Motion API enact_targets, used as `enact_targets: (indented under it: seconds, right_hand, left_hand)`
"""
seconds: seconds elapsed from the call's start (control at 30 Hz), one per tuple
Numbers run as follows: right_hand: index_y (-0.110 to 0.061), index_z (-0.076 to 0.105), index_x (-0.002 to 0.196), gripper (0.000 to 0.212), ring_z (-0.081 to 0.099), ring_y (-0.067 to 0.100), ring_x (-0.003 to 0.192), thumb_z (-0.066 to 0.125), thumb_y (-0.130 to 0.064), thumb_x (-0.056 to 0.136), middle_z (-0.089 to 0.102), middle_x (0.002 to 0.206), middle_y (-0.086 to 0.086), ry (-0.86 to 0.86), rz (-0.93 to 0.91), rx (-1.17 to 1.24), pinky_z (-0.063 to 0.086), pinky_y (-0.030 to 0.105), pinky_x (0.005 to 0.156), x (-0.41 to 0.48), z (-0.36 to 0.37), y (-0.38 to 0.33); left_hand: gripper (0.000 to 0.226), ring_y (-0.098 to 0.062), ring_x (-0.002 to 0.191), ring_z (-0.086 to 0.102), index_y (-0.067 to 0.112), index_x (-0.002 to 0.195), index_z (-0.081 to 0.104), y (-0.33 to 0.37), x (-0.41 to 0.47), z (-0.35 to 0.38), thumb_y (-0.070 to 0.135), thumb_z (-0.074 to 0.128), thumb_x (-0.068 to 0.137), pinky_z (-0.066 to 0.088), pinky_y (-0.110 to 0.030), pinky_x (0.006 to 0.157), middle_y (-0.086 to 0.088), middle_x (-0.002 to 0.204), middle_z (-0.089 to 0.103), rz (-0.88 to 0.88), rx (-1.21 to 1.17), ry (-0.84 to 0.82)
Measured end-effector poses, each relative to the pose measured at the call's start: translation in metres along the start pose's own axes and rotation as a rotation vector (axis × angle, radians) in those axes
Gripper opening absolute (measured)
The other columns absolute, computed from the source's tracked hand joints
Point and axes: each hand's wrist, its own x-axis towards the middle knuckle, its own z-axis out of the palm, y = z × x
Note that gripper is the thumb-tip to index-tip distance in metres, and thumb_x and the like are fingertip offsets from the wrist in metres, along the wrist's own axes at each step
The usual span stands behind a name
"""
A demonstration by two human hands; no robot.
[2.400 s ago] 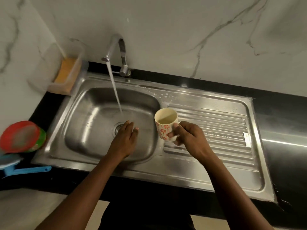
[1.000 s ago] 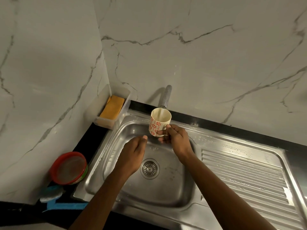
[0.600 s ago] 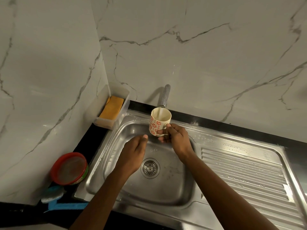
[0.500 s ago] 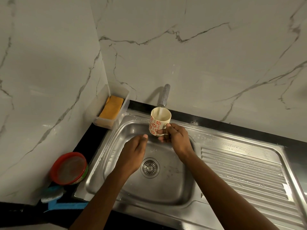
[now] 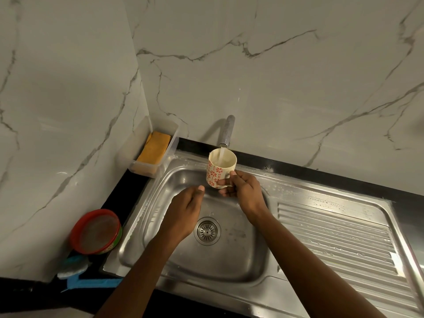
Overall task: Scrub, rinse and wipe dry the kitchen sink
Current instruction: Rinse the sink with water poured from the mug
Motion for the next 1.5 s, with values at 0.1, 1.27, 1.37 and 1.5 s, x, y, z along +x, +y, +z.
enact_targets:
  seconds: [0.1,1.27,1.37,1.5]
  right_hand:
    - [-0.003,0.065,0.129,0.034,0.07,0.031,0.084,0.044,-0.023,0.112,0.077,0.103,0.019,-0.004,0.004,0.006,0.062,0.047,0.085,0.0004,-0.0003,0.0006]
    - [-0.005,0.066,0.126,0.031,0.071,0.031,0.085,0.045,-0.023,0.111,0.077,0.101,0.016,0.002,0.001,-0.021,0.061,0.049,0.087,0.0,-0.0029,-0.0049]
    - [-0.005,0.065,0.127,0.032,0.071,0.03,0.085,0.044,-0.024,0.112,0.078,0.101,0.015,0.004,-0.003,-0.026,0.061,0.048,0.086,0.0002,-0.0032,-0.0055]
    - [-0.007,0.065,0.127,0.032,0.071,0.03,0.086,0.044,-0.024,0.112,0.078,0.101,0.015,-0.003,-0.005,-0.021,0.062,0.046,0.086,0.0005,-0.0044,-0.0062]
  left_hand:
    - [0.048,-0.03,0.094,0.065,0.004,0.107,0.067,-0.0009,0.0,-0.0001,0.044,0.04,0.11,0.05,-0.046,0.087,-0.019,0.102,0.071,-0.006,0.003,0.001]
    - [0.048,-0.027,0.078,0.063,0.005,0.097,0.063,-0.0028,-0.0011,0.0,0.045,0.041,0.11,0.049,-0.048,0.079,-0.013,0.081,0.066,0.002,0.01,-0.008]
    - [0.047,-0.025,0.072,0.06,0.008,0.089,0.06,-0.0032,-0.0006,0.0009,0.045,0.041,0.11,0.049,-0.049,0.076,-0.01,0.075,0.063,-0.002,0.019,-0.016]
    - [0.047,-0.023,0.074,0.062,0.008,0.092,0.062,-0.0035,0.0003,0.0023,0.045,0.041,0.11,0.049,-0.047,0.077,-0.01,0.078,0.065,-0.007,0.023,-0.017]
